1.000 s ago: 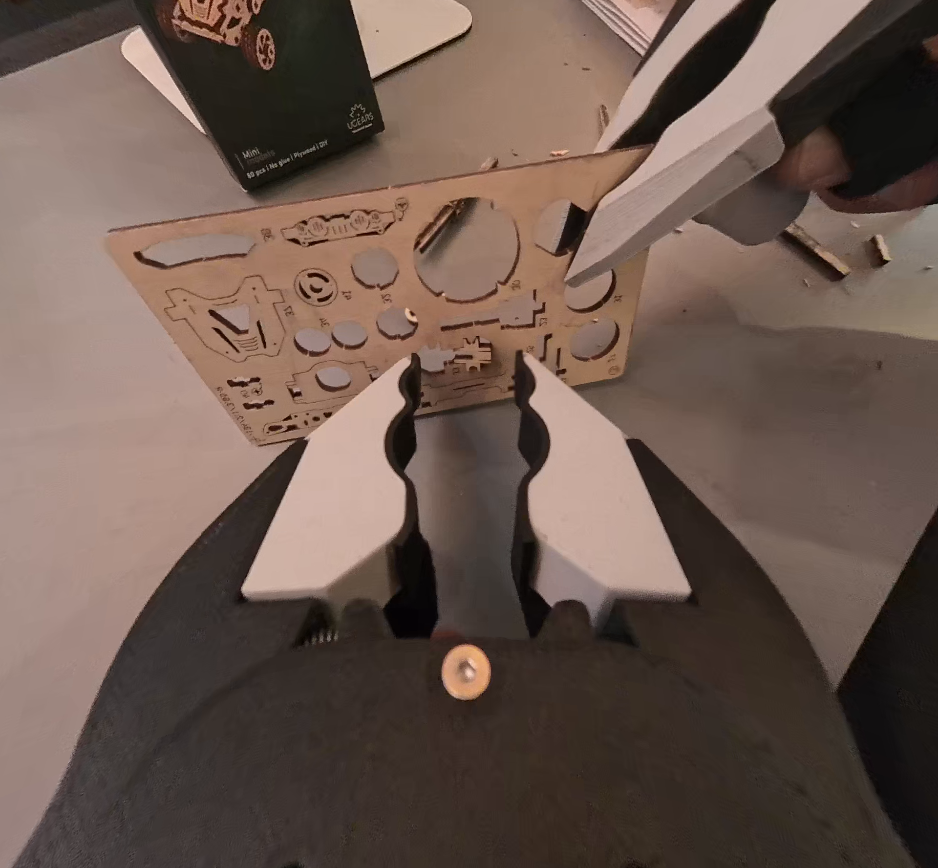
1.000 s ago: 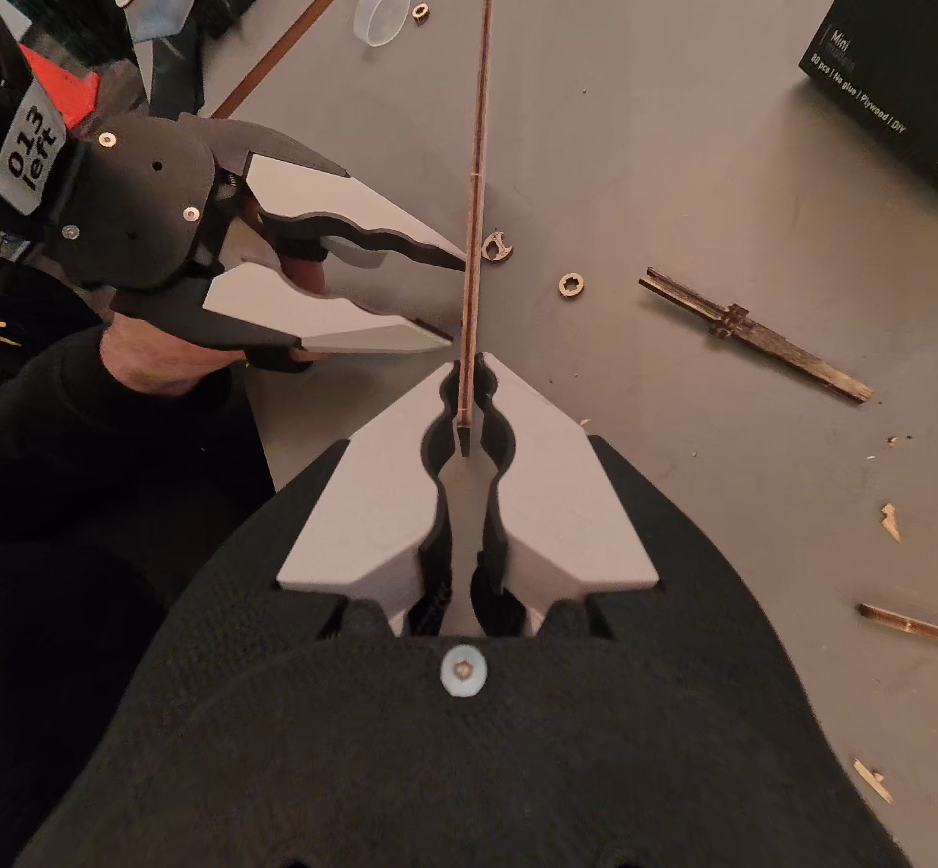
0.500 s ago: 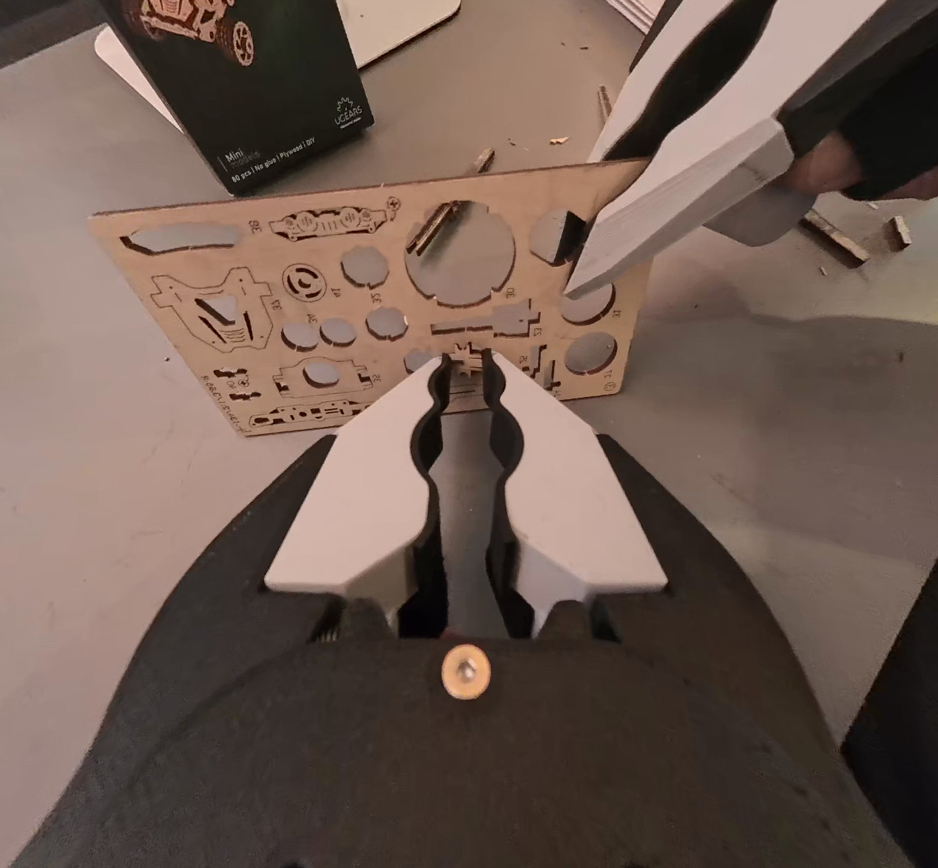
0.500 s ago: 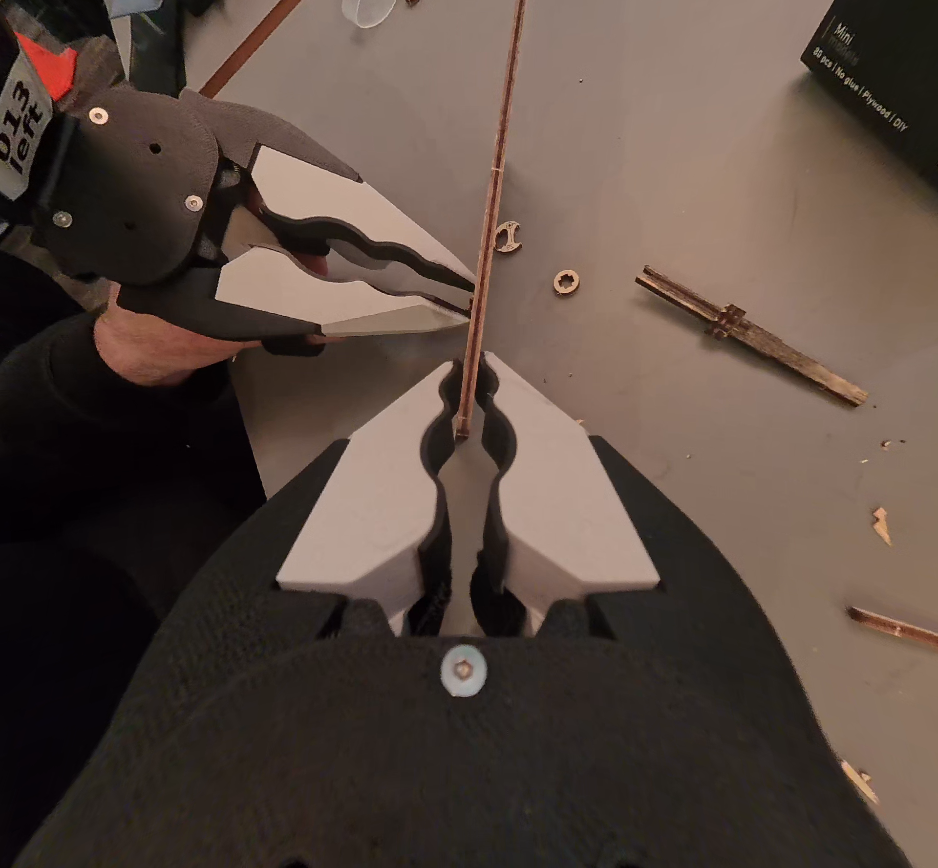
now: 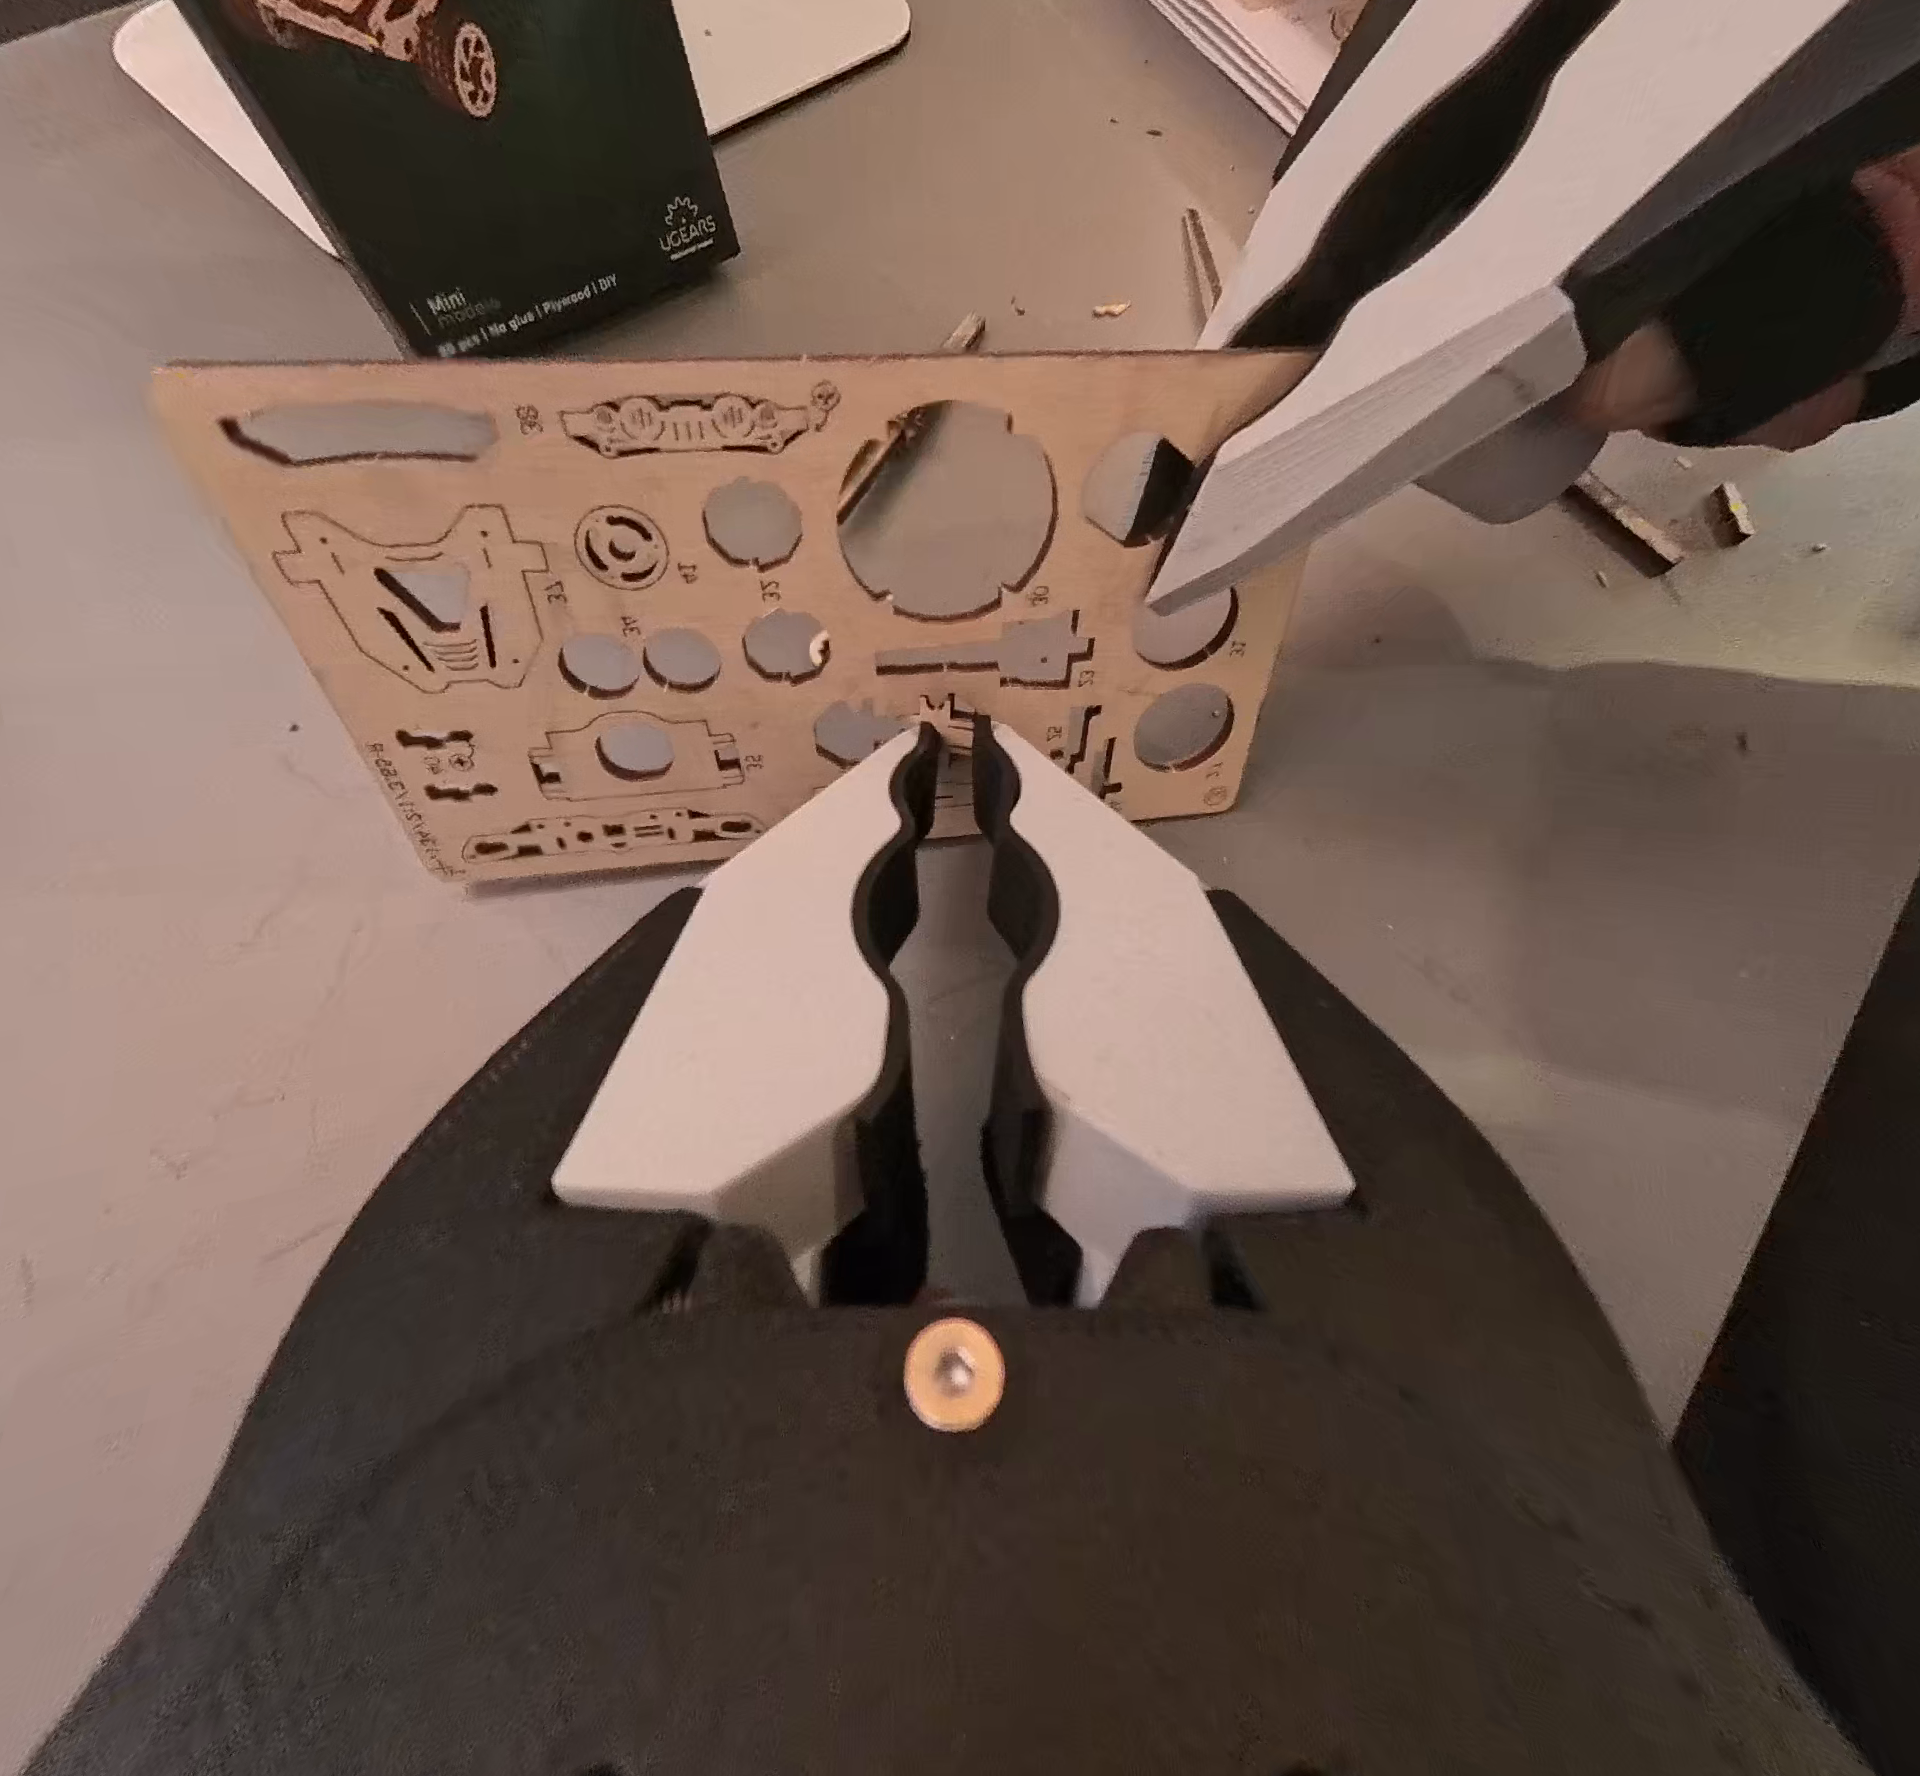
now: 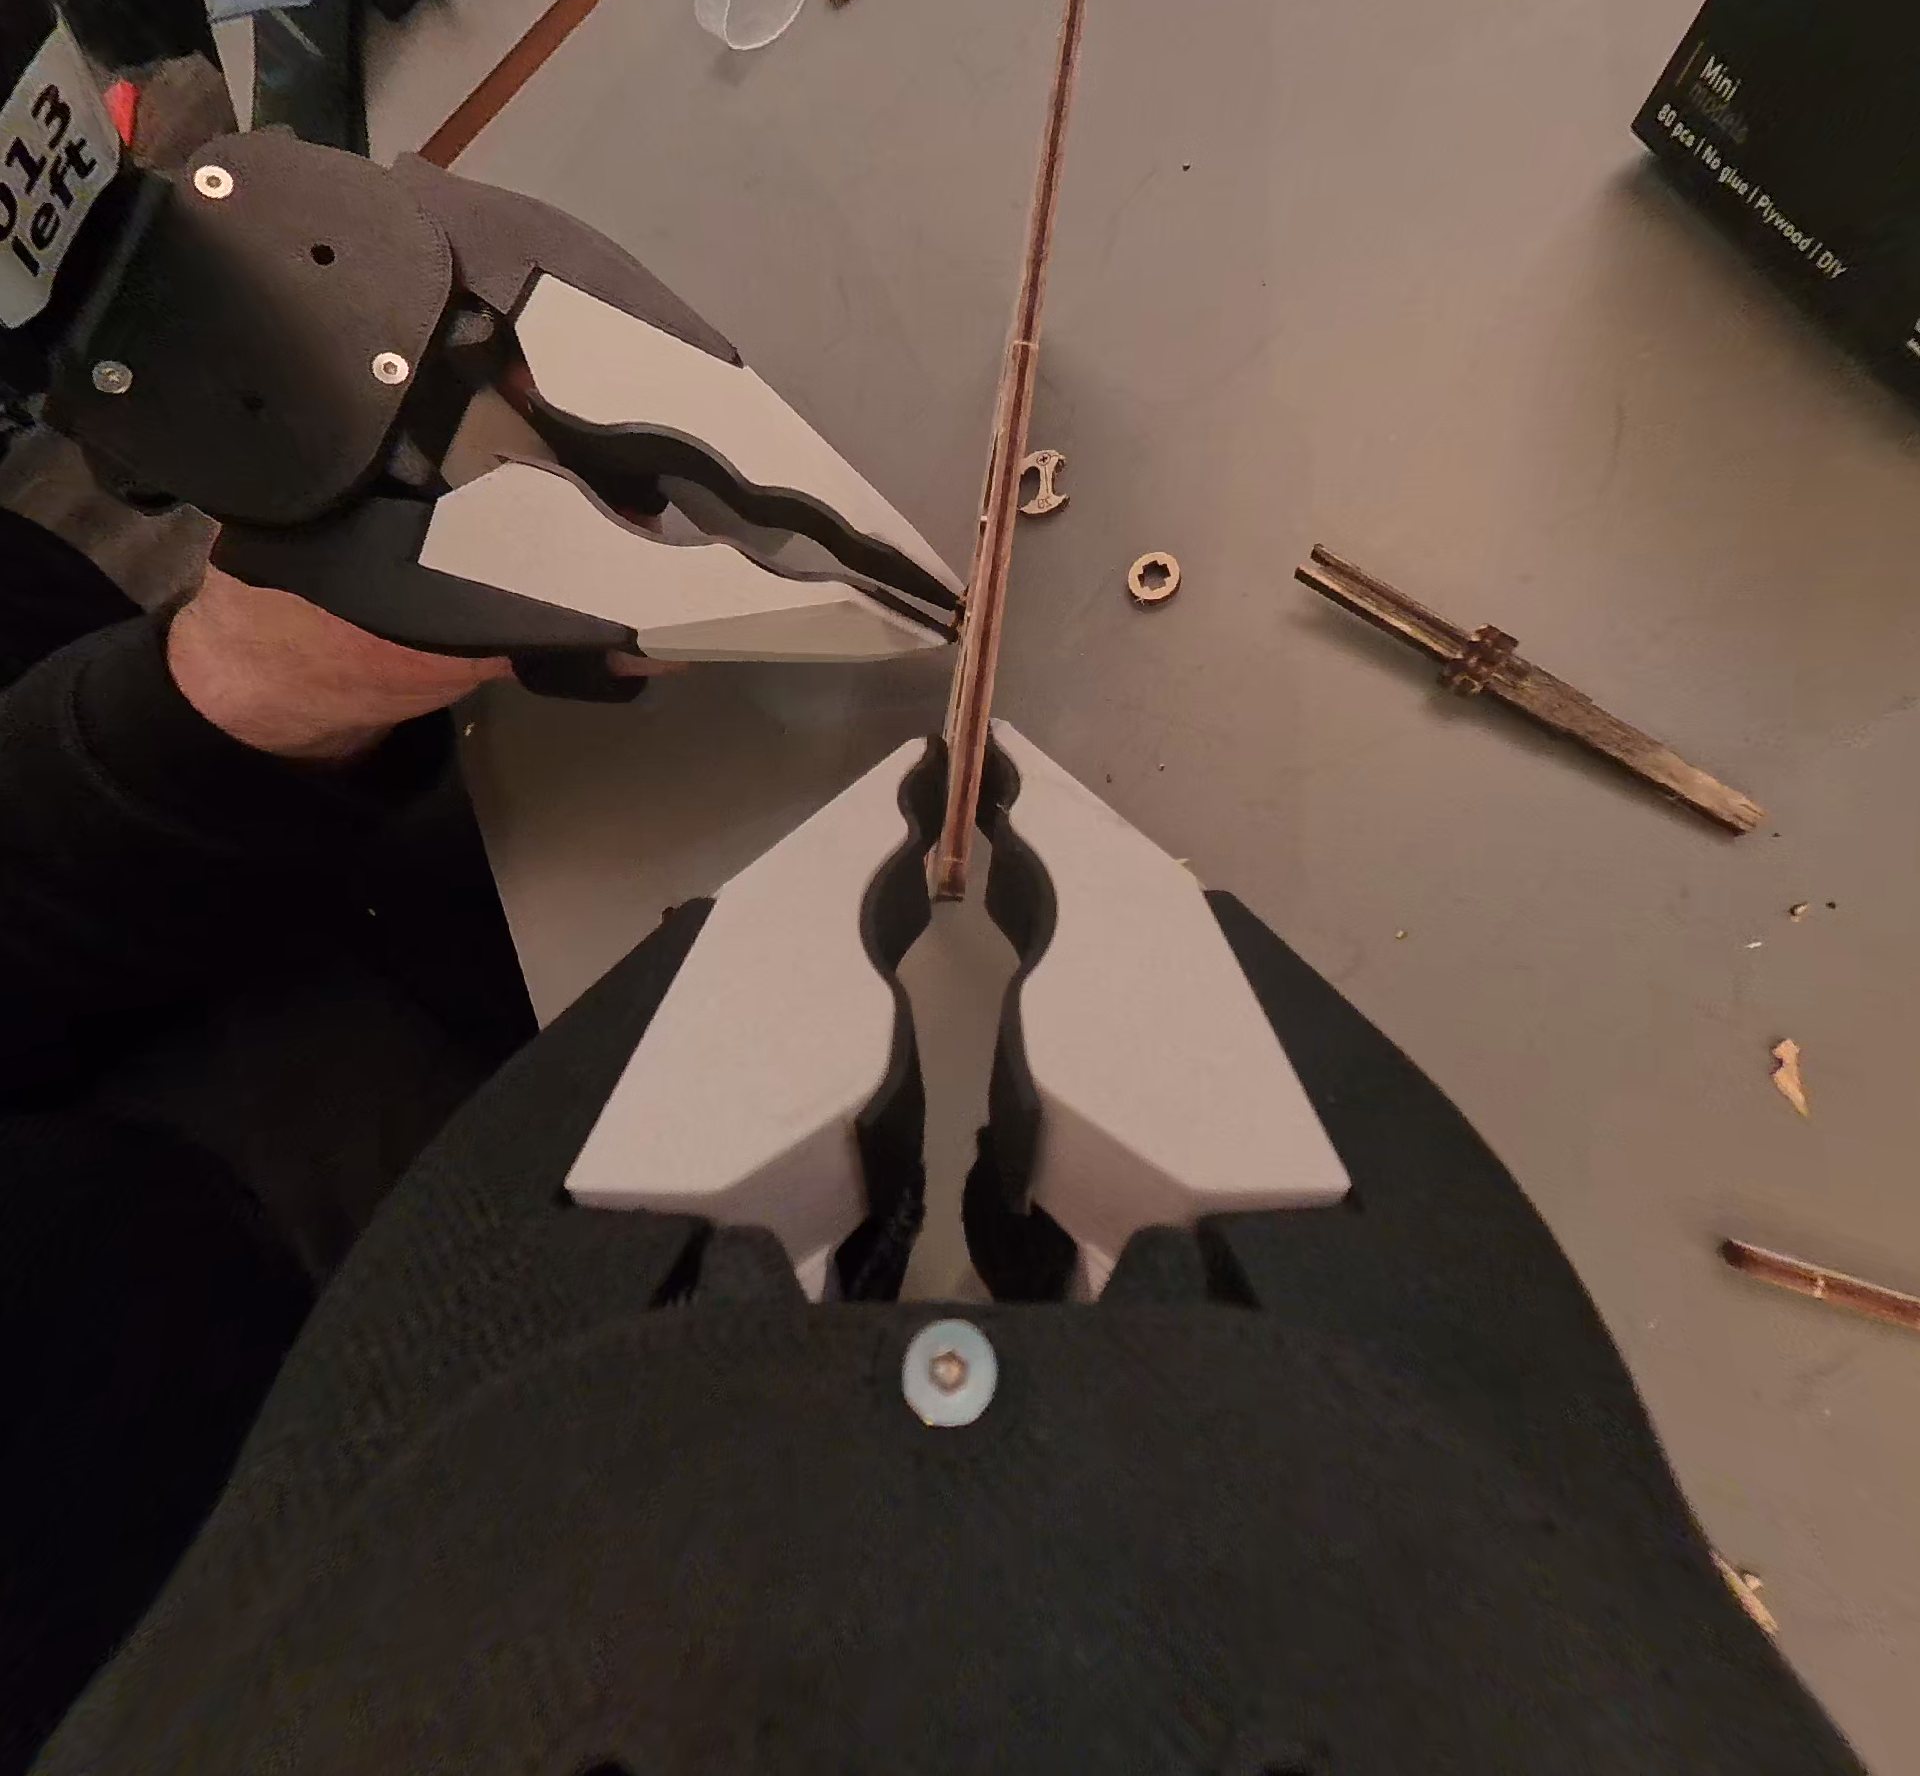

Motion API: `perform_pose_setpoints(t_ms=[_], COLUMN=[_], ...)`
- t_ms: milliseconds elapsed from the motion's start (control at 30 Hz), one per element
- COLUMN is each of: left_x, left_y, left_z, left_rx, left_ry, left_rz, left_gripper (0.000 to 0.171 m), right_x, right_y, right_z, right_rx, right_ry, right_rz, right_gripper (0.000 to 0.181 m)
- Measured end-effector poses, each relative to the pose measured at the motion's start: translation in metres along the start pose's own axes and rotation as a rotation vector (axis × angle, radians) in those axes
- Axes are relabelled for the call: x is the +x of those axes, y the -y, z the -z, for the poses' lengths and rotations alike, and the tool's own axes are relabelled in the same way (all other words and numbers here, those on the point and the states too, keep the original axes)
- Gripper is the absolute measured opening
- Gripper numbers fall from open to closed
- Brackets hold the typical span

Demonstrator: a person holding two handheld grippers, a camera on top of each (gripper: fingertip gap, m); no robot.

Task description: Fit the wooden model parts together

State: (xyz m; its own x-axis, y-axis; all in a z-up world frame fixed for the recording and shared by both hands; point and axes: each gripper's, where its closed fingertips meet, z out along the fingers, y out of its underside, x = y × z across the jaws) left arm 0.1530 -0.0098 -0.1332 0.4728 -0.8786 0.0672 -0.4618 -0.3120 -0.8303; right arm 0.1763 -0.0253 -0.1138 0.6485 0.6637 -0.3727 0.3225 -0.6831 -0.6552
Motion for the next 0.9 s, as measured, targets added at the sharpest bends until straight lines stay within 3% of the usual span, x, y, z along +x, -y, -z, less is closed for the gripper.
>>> perform_pose_setpoints(t_ms=[567,667,700,767,900], left_x=[-0.001,-0.029,-0.028,-0.015,-0.005], left_y=[0.005,-0.001,0.003,0.000,0.002], left_z=[0.005,0.013,0.018,0.014,0.008], left_rx=[0.048,0.035,0.079,0.053,0.038], left_ry=[0.007,0.115,0.070,0.037,0.051], left_rz=[0.006,0.056,0.090,0.042,-0.032], left_gripper=[0.000,0.000,0.000,0.000,0.035], right_x=[-0.001,0.002,0.005,0.005,0.001], right_y=[0.002,0.000,0.000,0.001,0.002], right_z=[0.001,0.006,0.008,0.006,0.003], right_rx=[0.005,0.002,0.013,0.021,0.001], right_ry=[-0.027,-0.043,-0.050,-0.047,-0.051], right_rz=[0.023,0.019,0.009,0.004,0.036], right_gripper=[0.001,0.001,0.001,0.001,0.001])
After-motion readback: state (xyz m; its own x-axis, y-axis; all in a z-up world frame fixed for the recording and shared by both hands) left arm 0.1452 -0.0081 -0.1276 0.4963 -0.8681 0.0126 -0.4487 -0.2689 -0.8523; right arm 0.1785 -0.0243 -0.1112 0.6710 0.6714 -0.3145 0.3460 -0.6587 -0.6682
